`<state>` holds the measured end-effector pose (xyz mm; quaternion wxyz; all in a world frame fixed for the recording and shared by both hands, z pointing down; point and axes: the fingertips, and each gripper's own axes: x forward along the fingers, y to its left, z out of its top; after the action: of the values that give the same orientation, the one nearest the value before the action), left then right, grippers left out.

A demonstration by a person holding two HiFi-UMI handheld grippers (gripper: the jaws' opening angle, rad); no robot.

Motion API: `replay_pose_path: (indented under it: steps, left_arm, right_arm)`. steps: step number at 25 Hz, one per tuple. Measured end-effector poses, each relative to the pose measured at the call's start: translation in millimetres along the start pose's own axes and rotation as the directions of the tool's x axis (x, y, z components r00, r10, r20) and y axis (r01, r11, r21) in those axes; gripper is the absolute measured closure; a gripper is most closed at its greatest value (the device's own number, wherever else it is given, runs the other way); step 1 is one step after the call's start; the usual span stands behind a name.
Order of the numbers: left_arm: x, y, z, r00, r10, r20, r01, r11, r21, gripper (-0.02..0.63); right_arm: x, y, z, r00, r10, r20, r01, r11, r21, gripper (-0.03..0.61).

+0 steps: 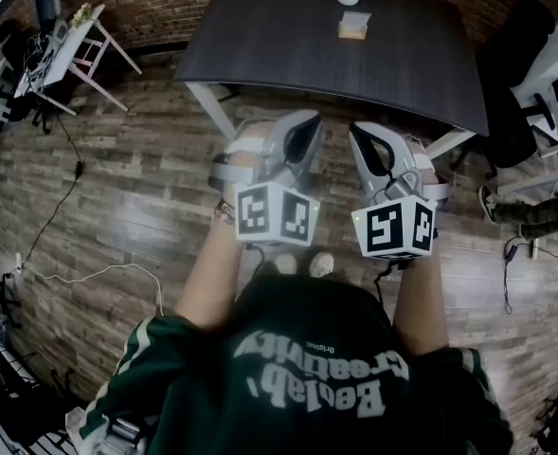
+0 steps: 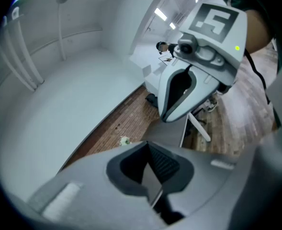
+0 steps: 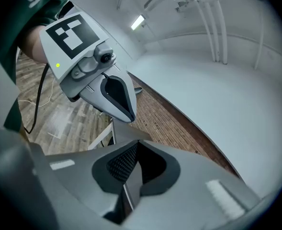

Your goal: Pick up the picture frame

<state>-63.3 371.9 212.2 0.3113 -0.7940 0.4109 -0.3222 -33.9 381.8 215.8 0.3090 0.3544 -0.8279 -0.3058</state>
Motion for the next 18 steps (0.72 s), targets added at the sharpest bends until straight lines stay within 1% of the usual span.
replay_pose_path:
  steps: [5, 10, 18]
  left_arm:
    - [-2, -3, 0, 1.000, -0.003, -0.001, 0.003, 1.000, 0.001, 0.613]
    - [-6, -8, 3, 1.000, -0.005, 0.001, 0.005, 1.000, 0.004, 0.614]
    - [4, -21, 26, 1.000, 0.001, -0.002, -0.001, 1.000, 0.015, 0.614]
  right_arm:
    - [-3, 1, 2, 1.000, -0.008, 0.002, 0.008, 1.000, 0.018, 0.574]
    - [-10, 3, -2, 1.000, -0.014, -0.008, 0.015, 1.000, 0.014, 0.574]
    - [-27, -9, -22, 1.000, -0.029, -0.001, 0.029, 1.000, 0.011, 0.574]
